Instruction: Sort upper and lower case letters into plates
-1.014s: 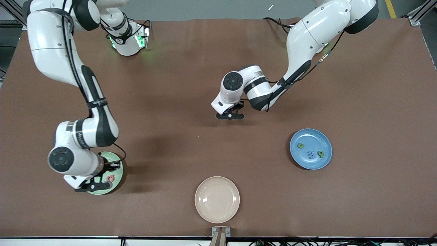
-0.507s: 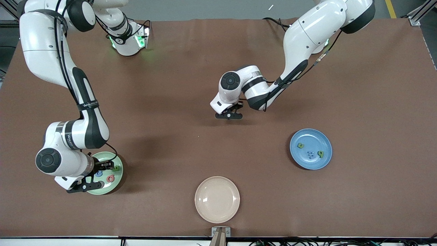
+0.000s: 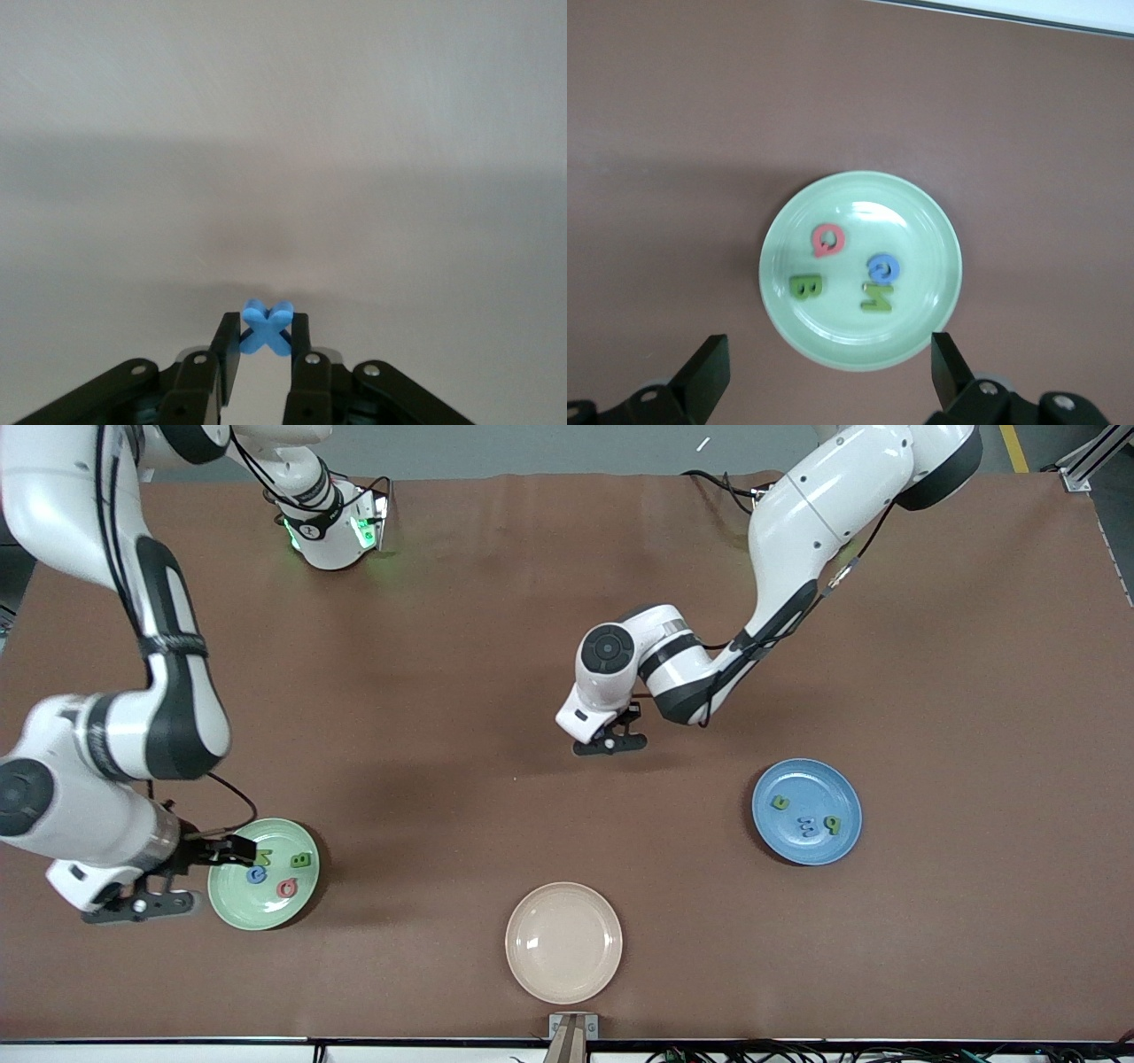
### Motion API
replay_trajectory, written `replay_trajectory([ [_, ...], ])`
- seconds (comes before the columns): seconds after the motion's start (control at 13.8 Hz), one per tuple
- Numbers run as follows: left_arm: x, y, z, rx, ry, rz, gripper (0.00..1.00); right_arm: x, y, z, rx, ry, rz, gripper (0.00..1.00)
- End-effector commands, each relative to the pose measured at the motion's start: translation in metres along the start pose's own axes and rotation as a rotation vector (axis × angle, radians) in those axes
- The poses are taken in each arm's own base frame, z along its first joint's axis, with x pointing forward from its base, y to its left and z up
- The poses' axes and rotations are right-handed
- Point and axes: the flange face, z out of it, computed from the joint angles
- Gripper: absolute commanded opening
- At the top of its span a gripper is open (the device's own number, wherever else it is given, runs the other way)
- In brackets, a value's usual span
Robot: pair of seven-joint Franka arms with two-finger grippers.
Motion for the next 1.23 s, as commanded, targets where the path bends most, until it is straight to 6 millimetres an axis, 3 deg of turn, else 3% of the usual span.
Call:
replay_trajectory([
  [0.0,0.041,-0.014,-0.051,0.059,0.042,-0.062,0.0,-0.03,0.013,-0.063,0.018,0.015,0.065,1.0],
  [0.07,0.062,-0.028,-0.065,0.059,0.048,-0.094,0.0,-0.039,0.02,-0.097,0.012,0.051,0.077,1.0],
  [0.29,0.114,-0.086,-0.096,0.062,0.071,-0.035,0.0,-0.067,0.021,-0.153,0.013,0.057,0.109,1.0],
  [0.51,0.174,-0.174,-0.102,0.063,0.062,0.018,0.0,-0.118,0.029,-0.203,0.032,0.082,0.157,1.0],
  [0.65,0.201,-0.23,-0.095,0.068,0.038,0.042,0.0,-0.151,0.026,-0.22,0.045,0.094,0.179,1.0],
  [0.8,0.215,-0.288,-0.074,0.08,-0.01,0.059,0.04,-0.164,0.023,-0.233,0.042,0.097,0.202,1.0],
  [0.87,0.215,-0.305,-0.062,0.085,-0.036,0.07,0.04,-0.169,0.028,-0.236,0.043,0.088,0.211,1.0],
  [1.01,0.205,-0.316,-0.031,0.096,-0.097,0.071,0.05,-0.175,0.027,-0.241,0.041,0.094,0.211,1.0],
  [1.16,0.199,-0.332,-0.013,0.102,-0.135,0.057,0.18,-0.173,0.024,-0.24,0.042,0.092,0.205,1.0],
])
